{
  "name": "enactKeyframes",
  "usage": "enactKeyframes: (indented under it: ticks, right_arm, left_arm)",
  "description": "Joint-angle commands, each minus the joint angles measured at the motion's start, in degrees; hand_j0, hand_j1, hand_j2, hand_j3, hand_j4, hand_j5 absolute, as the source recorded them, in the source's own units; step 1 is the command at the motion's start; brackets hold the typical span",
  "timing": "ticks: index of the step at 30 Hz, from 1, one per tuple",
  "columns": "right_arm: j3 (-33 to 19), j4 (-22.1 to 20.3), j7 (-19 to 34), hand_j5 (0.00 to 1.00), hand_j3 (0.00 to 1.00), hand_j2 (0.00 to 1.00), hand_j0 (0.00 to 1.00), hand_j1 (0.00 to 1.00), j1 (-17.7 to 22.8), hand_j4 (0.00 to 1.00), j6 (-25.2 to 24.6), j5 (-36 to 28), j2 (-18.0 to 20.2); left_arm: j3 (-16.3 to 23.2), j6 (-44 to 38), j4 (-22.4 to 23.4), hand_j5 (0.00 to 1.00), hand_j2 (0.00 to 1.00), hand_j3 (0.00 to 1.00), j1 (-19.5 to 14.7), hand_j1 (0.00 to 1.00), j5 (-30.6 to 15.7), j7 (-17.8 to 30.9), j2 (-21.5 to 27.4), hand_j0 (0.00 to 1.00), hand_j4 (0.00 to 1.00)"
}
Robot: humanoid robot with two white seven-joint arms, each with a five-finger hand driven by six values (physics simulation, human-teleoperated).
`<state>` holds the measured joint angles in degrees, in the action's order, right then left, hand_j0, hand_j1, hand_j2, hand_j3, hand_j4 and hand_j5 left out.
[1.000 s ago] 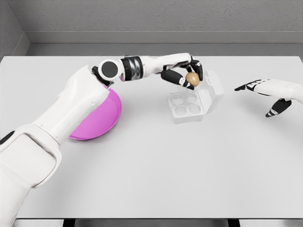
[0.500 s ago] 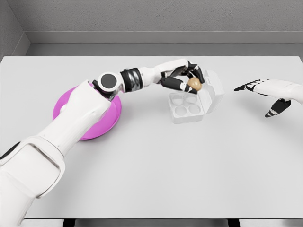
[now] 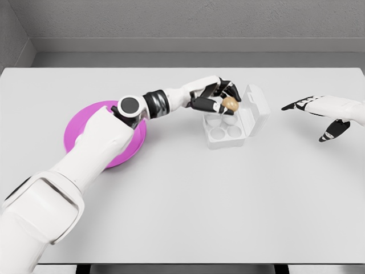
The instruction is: Pack egg into the box and close the box lid
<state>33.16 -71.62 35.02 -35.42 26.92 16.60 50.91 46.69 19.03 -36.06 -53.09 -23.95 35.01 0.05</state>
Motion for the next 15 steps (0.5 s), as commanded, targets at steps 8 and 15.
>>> enactKeyframes:
  ticks: [8,15]
  right_arm:
    - [0.0,0.0,0.0,1.00,1.00,1.00,1.00,1.00,0.0,1.00,-0.1,-0.3,0.1]
    - [0.0,0.0,0.0,1.00,1.00,1.00,1.00,1.00,0.0,1.00,-0.1,-0.3,0.1]
  left_arm:
    - [-0.8,-4.2,1.9,0.39,0.39,0.39,-0.1,0.39,0.0,0.0,-0.1,0.39,0.39]
    - [-0.8,-4.3,1.5,0.38,0.38,0.38,-0.4,0.38,0.3,0.0,-0.1,0.38,0.38]
